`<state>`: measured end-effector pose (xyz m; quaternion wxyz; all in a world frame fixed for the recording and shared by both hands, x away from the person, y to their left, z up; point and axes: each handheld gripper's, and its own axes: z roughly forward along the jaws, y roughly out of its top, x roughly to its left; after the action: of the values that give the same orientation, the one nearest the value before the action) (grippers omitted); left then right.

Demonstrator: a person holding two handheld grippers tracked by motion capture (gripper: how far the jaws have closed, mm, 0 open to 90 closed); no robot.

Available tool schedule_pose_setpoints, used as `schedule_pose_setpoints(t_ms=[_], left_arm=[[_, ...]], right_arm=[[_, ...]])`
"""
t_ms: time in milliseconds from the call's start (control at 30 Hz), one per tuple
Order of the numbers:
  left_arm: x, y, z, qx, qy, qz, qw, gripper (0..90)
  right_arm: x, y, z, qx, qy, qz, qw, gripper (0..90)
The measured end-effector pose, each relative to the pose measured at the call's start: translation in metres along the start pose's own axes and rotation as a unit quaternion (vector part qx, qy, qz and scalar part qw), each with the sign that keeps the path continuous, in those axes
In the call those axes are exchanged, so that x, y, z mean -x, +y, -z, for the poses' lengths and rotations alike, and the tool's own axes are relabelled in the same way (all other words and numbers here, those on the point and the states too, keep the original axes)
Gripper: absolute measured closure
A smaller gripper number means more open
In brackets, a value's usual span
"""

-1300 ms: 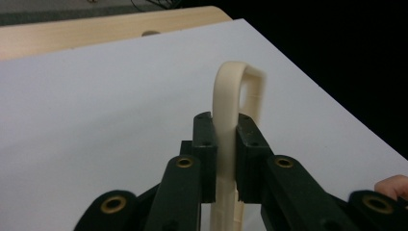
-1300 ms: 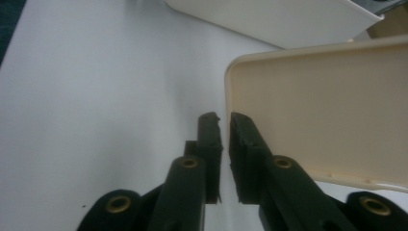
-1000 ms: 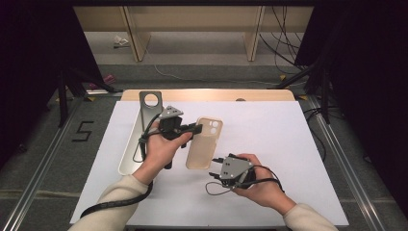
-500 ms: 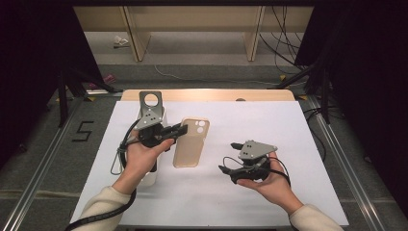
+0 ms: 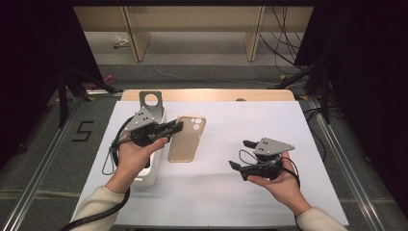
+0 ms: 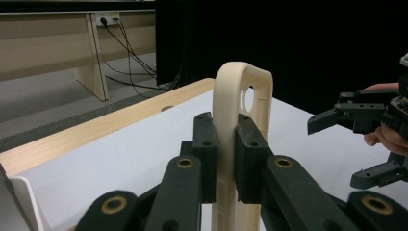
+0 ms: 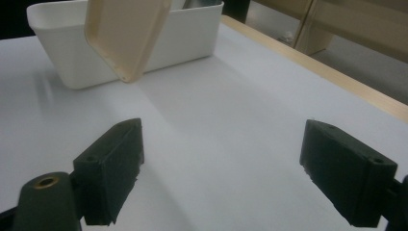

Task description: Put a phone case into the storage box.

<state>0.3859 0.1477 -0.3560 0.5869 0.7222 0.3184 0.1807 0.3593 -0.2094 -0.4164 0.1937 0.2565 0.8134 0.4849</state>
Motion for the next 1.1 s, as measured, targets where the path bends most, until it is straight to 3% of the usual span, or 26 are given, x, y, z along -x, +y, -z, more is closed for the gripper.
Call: schedule_pose_setpoints(t_ms=[400, 533, 1100], left_arm=[[-0.016, 0.012, 0.018, 0.03, 0.006, 0.002, 0.9995, 81.0], [-0.021, 0.015, 0.025, 0.032, 0.019, -0.006, 0.9993, 81.0], [-0.043, 0.022, 0.047, 0.053, 0.051, 0.005, 0.9973, 81.0]], right_arm=[[0.006, -0.004, 0.007, 0.016, -0.016, -0.022, 0.9995, 16.4], [0.007, -0.005, 0.01, 0.016, -0.019, -0.025, 0.9994, 16.3], [0.011, -0.008, 0.017, 0.024, -0.028, -0.042, 0.9984, 16.3]])
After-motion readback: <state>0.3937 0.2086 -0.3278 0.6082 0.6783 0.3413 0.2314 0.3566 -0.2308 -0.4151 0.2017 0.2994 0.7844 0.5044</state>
